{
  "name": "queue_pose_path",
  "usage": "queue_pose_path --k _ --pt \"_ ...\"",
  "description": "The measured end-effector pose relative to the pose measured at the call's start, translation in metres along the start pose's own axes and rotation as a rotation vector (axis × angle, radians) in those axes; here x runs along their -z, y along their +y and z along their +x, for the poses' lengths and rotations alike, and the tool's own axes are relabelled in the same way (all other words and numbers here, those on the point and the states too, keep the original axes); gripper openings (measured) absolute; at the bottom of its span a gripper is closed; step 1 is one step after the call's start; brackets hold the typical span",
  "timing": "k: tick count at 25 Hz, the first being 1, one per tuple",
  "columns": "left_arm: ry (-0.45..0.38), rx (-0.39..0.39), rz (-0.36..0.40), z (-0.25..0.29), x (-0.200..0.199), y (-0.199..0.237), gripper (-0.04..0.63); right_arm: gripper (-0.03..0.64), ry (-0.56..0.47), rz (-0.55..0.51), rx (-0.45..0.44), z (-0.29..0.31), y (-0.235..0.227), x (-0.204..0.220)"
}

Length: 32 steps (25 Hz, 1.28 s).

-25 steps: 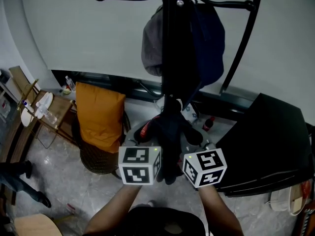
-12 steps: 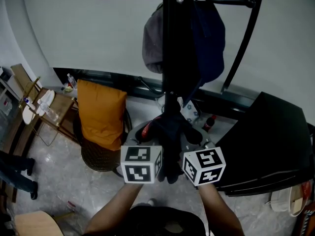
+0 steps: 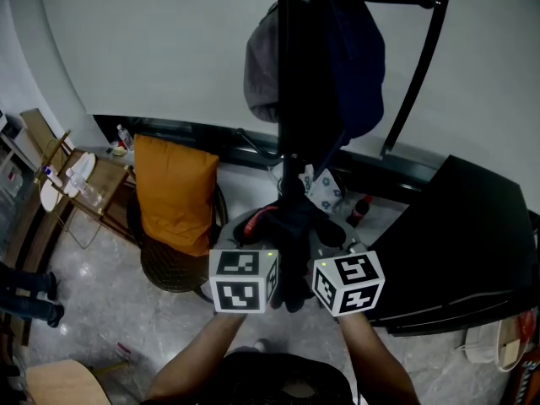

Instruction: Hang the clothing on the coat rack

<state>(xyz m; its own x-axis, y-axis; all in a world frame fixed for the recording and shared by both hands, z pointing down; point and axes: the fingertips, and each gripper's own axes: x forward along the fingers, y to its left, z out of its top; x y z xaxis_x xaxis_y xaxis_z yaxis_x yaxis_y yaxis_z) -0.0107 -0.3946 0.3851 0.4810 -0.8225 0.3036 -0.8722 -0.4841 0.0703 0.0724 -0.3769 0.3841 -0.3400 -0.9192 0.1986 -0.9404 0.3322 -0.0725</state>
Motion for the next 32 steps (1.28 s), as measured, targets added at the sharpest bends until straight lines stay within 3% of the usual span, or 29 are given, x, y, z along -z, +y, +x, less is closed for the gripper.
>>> queue_pose_path --k 32 --pt "0.039 0.008 0.015 -0.002 0.022 -0.01 0.021 0.014 0.044 -0.009 -0.007 -0.007 0.005 0.026"
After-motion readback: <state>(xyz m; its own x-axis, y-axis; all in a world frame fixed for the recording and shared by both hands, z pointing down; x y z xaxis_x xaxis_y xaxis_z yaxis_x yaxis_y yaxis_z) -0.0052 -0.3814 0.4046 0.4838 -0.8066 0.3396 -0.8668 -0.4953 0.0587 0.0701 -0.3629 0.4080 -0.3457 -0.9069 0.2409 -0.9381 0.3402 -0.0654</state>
